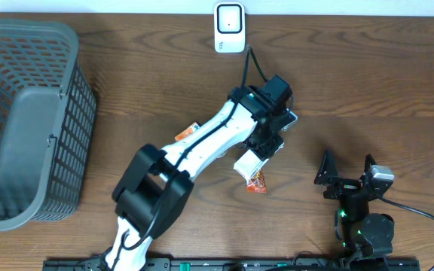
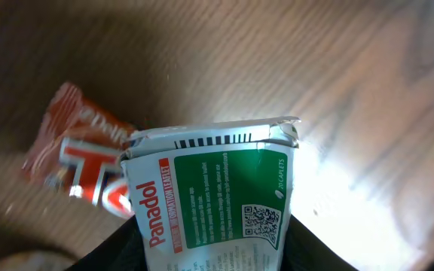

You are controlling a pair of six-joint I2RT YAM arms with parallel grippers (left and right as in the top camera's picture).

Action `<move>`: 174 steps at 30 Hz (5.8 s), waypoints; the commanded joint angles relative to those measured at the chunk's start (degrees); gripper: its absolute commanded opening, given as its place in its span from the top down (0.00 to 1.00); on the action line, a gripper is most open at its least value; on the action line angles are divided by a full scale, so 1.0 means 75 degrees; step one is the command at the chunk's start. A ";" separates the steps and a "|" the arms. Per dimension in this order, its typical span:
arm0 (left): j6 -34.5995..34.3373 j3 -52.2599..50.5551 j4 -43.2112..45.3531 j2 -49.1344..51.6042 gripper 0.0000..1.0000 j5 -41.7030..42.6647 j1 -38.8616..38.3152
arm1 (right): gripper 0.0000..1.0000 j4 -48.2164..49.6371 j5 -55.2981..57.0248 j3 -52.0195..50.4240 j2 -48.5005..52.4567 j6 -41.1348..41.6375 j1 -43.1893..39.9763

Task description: Scan the item barcode

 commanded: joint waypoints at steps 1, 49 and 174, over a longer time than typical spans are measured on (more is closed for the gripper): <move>0.0221 0.0023 0.0274 0.0329 0.56 0.0070 -0.0137 | 0.01 -0.0026 0.0052 -0.0009 -0.0035 0.0044 0.0064; 0.1751 0.0283 0.3518 -0.6097 0.06 -0.4855 0.2710 | 0.01 -0.0026 0.0052 -0.0009 -0.0035 0.0041 0.0064; 0.1259 -0.3733 0.4806 -1.1937 0.05 -0.3098 0.4310 | 0.55 0.1291 -0.2541 0.1207 0.8856 0.7936 0.0064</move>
